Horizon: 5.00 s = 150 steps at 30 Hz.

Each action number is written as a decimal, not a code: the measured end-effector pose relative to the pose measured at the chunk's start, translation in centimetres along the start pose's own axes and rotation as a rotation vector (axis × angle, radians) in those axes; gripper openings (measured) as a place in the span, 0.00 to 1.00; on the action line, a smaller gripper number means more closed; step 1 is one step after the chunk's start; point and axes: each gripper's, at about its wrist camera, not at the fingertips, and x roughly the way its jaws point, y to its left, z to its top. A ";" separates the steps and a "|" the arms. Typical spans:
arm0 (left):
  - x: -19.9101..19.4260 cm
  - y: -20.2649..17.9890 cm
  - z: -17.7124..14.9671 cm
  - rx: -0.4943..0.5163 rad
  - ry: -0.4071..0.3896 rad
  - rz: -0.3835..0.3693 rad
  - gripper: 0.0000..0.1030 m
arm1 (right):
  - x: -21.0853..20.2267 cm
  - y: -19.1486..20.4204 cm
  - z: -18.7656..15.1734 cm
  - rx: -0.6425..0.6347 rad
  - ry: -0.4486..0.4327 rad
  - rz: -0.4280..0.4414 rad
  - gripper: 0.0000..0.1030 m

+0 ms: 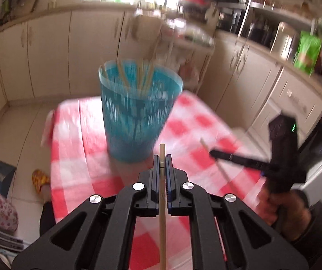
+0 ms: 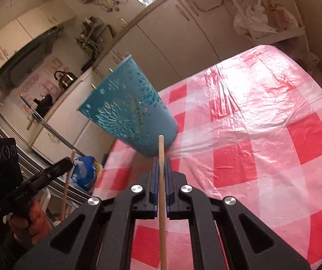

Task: Organize utensils
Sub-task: 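Lift both held chopsticks up over the teal bin, then open left tool over the bin while right tool lowers its chopstick in, then open right tool to release its chopstick into the teal bin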

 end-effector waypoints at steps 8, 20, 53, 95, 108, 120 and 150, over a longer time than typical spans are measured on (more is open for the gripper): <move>-4.5 -0.7 7.9 -0.029 -0.350 0.000 0.04 | -1.2 0.9 1.2 0.011 -0.088 0.047 0.05; -1.5 -1.3 16.8 -0.075 -0.604 0.178 0.04 | -2.8 0.3 1.7 0.029 -0.170 0.049 0.05; 5.1 1.6 10.2 -0.059 -0.349 0.311 0.11 | -2.4 0.4 1.5 0.013 -0.167 0.037 0.05; 2.6 9.2 -7.3 -0.419 -0.222 0.257 0.77 | 8.0 12.1 17.6 -0.125 -0.454 -0.065 0.06; 2.6 9.3 -7.3 -0.434 -0.220 0.272 0.82 | 6.1 12.6 10.7 -0.234 -0.299 -0.096 0.27; 2.6 8.5 -7.0 -0.406 -0.209 0.384 0.92 | -0.3 5.1 -2.6 -0.168 -0.119 -0.318 0.46; -8.0 -2.4 -6.9 -0.196 -0.038 0.577 0.93 | -9.5 11.0 -8.7 -0.155 -0.094 -0.335 0.86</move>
